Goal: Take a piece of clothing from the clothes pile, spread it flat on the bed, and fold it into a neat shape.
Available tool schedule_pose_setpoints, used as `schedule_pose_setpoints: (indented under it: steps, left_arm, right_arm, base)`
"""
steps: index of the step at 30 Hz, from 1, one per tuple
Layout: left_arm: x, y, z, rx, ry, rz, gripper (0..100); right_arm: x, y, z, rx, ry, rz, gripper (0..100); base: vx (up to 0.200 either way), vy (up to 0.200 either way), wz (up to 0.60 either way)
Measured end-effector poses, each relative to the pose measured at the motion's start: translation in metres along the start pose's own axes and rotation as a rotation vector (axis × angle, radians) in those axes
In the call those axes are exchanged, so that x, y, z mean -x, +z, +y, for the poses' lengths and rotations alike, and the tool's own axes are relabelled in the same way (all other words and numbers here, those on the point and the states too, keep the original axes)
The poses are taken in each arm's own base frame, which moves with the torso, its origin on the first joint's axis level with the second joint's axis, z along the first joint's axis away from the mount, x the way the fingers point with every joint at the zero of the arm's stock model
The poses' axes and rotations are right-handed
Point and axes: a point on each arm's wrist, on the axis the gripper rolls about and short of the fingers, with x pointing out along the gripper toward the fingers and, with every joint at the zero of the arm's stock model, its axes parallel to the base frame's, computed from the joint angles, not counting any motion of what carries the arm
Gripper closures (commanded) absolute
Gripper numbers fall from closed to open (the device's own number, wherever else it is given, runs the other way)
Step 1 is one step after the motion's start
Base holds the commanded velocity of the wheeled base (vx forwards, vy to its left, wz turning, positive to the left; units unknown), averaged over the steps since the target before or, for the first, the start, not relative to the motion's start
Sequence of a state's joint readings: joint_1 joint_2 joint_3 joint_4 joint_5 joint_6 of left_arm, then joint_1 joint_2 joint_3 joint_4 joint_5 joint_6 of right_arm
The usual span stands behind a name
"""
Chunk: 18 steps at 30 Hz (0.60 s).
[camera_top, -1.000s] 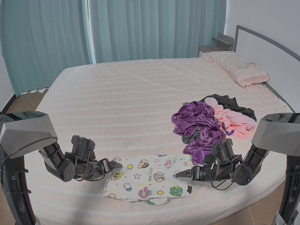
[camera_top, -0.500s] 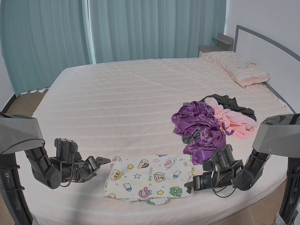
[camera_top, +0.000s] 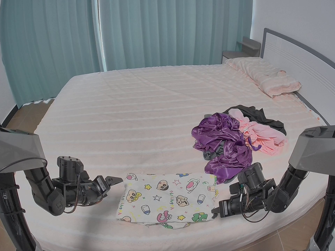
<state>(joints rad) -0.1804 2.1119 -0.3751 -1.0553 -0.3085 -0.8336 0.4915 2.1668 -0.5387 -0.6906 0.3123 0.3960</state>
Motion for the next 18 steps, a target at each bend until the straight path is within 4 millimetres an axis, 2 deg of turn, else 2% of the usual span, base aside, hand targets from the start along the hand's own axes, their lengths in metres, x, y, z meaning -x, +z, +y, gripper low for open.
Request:
schedule_pose_setpoints:
  steps: [6,9,14,18]
  left_arm:
    - [0.000,0.004,-0.023,0.100,-0.057,-0.048,0]
    - [-0.004,0.005,-0.041,0.145,-0.089,-0.089,0]
    - [-0.014,-0.011,-0.072,0.147,-0.126,-0.120,0]
    - [-0.029,-0.029,-0.082,0.131,-0.114,-0.113,0]
  right_arm:
    - [0.000,0.002,0.001,0.000,0.004,-0.011,0]
    - [0.002,0.002,0.001,-0.003,0.005,-0.016,0]
    - [0.006,0.004,0.001,-0.016,0.006,-0.030,0]
    - [0.010,0.009,-0.002,-0.046,-0.001,-0.061,0]
  base:
    - [0.000,0.000,0.00]
    - [0.000,0.000,0.00]
    - [0.000,0.000,0.00]
    - [0.000,0.000,0.00]
